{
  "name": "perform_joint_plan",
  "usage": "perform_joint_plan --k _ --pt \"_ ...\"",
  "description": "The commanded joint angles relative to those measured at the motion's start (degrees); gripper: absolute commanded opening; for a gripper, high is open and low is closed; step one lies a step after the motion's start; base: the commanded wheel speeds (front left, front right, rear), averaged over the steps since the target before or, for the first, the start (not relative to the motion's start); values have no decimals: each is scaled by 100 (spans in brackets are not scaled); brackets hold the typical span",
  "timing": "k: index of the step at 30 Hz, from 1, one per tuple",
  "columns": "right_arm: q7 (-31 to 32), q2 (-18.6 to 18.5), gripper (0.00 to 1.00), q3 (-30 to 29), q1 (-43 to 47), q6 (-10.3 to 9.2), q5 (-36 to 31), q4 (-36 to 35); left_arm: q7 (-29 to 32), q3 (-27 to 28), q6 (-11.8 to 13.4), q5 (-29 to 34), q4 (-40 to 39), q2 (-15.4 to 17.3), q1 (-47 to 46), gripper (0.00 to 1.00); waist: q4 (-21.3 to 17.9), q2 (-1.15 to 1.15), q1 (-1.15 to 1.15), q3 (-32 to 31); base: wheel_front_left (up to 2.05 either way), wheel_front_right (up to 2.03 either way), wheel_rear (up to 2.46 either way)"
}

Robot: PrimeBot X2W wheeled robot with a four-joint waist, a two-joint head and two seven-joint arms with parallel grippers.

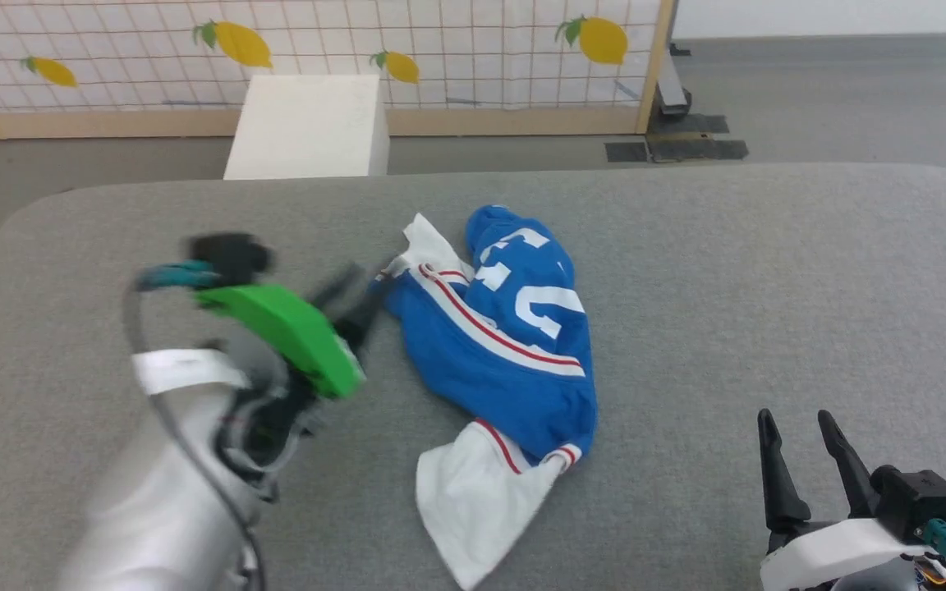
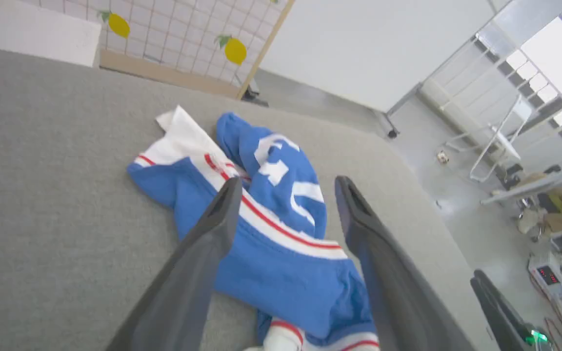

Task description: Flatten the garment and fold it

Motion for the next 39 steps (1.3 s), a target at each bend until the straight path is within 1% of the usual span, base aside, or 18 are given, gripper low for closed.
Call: perform_joint_plan --k 1,2,4,6,8,10,12,14,17,21,25,28,32,35,36,37,38,39 --pt "-32 3 100 1 63 -9 40 -24 -427 195 128 146 -77 177 139 100 127 0 0 -118 0 0 0" --pt "-32 3 100 2 72 -9 44 -27 -823 302 200 349 -159 307 235 100 152 0 0 -134 0 0 0" --pt "-32 3 100 11 83 -9 53 -21 -1588 466 429 772 -202 516 479 100 191 0 0 -162 0 0 0" --pt "-32 3 100 25 94 -9 54 -3 -2187 551 629 1193 -221 668 770 100 221 0 0 -188 0 0 0" --pt "-30 3 100 41 106 -9 52 34 -2385 639 805 1617 -299 738 1070 100 252 0 0 -202 0 0 0" --pt "37 3 100 48 112 -9 62 84 -2426 894 944 2009 -538 656 1372 100 288 0 0 -201 0 0 0" --pt "186 3 100 55 99 -9 59 134 -2430 1240 1029 2511 -912 477 1722 100 318 0 0 -176 0 0 0" --pt "380 3 100 86 58 -9 95 184 -2431 1505 1057 2957 -1212 256 2096 100 331 0 0 -155 0 0 0" --pt "852 3 100 217 -101 -9 160 223 -2432 1793 1059 3418 -1543 -81 2530 100 343 0 0 -103 0 0 0" --pt "1936 3 100 615 -605 -9 379 179 -2433 2074 924 3802 -1730 -438 2861 100 364 0 0 -15 0 0 0" --pt "3309 3 100 1215 -1209 -9 666 164 -2433 2281 673 4071 -1726 -670 2927 100 438 0 0 91 0 0 0" --pt "4241 3 100 1509 -1557 -9 540 292 -2434 2402 481 4225 -1650 -813 2868 100 550 0 0 188 0 0 0" --pt "5101 3 100 1716 -1738 -9 362 525 -2434 2514 262 4393 -1570 -990 2737 100 730 0 0 332 0 0 0" --pt "5426 3 100 1879 -1725 -9 456 615 -2434 2608 130 4488 -1496 -1082 2677 100 811 0 0 391 0 0 0" --pt "5460 3 42 1949 -1713 -9 567 604 -2434 2654 80 4526 -1466 -1115 2660 100 826 0 0 413 0 0 0" --pt "5444 3 13 1976 -1713 -9 608 589 -2434 2682 62 4543 -1452 -1131 2655 100 828 0 0 418 0 0 0" --pt "5381 3 0 1991 -1718 -9 628 551 -2434 2736 38 4563 -1431 -1159 2652 100 821 0 0 422 0 0 0" --pt "5291 3 0 1948 -1730 -9 618 508 -2434 2778 20 4579 -1420 -1179 2652 100 810 0 0 425 0 0 0"
